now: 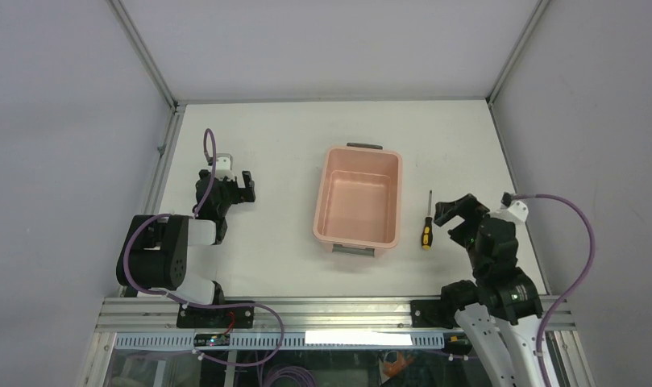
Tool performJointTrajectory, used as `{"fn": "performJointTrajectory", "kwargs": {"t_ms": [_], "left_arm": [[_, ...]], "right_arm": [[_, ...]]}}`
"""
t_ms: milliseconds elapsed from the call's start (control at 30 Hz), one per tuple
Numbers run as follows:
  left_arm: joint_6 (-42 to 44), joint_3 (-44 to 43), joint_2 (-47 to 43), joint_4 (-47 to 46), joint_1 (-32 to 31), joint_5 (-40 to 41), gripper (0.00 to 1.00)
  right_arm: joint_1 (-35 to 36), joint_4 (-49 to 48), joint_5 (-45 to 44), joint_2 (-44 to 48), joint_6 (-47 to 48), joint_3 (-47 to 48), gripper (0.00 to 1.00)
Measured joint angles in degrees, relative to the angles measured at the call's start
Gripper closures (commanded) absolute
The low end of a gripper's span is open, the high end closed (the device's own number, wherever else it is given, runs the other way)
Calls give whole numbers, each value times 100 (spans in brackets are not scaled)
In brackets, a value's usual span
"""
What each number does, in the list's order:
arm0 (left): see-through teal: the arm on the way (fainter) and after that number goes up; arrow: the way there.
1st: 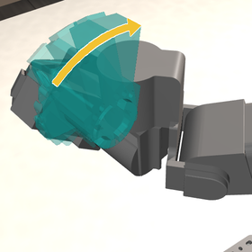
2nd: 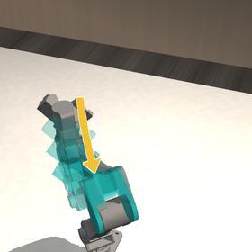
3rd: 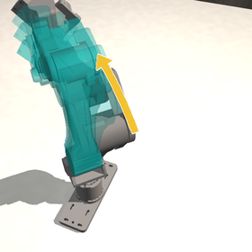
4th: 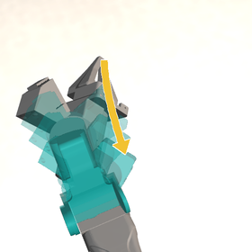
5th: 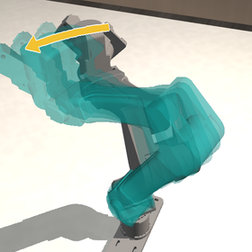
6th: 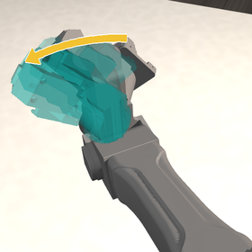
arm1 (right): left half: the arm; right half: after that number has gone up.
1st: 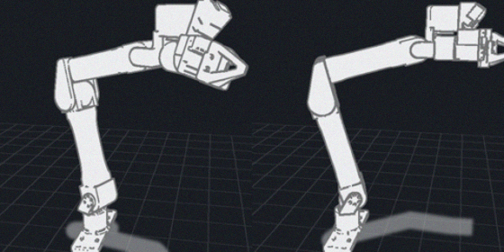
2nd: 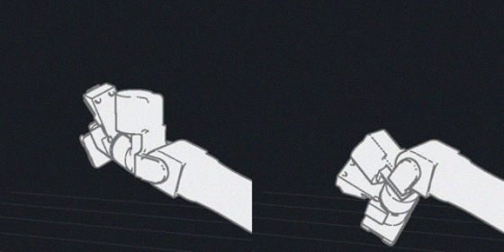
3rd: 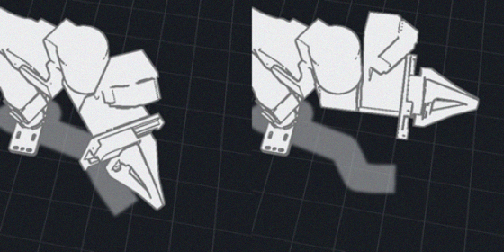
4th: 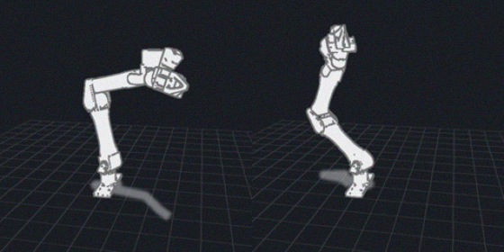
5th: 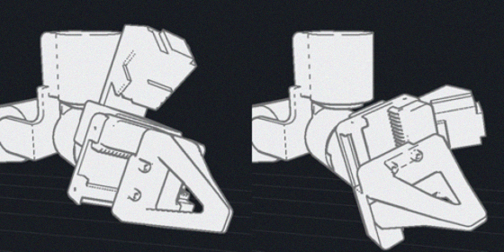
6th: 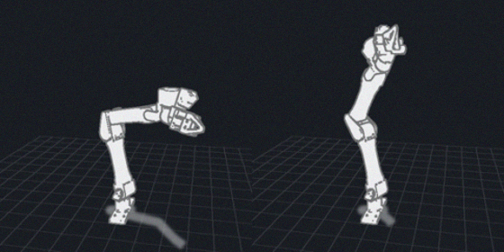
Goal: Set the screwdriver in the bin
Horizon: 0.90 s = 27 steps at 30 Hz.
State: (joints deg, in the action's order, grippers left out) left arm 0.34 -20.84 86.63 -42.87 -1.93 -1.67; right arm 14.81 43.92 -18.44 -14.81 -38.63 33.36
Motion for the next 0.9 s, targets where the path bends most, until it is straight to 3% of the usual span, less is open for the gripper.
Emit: {"fn": "performJointTrajectory", "kwargs": {"t_ms": [100, 200, 367, 467, 533, 600, 733, 900], "left_arm": [[0, 0, 0, 0, 0, 0, 1], [0, 0, 0, 0, 0, 0, 1], [2, 0, 0, 0, 0, 0, 1], [2, 0, 0, -2, 0, 0, 1], [0, 0, 0, 0, 0, 0, 1], [2, 0, 0, 0, 0, 0, 1], [2, 0, 0, 0, 0, 2, 1], [0, 0, 0, 0, 0, 0, 1]], "right_arm": [[0, -44, -4, -229, 498, 940, 2], [0, 66, -114, -1080, 1021, 2308, 1], [-20, 1191, -542, -3880, 1567, 5342, 1], [-199, 1755, -527, -5246, 1703, 6220, 1], [-415, 1993, -254, -5866, 1790, 6223, 6], [-710, 2133, 210, -6452, 1878, 5812, 17], [-1128, 2052, 1021, -7053, 1915, 4385, 35], [-1202, 1670, 1781, -7329, 1858, 3001, 42]]}}
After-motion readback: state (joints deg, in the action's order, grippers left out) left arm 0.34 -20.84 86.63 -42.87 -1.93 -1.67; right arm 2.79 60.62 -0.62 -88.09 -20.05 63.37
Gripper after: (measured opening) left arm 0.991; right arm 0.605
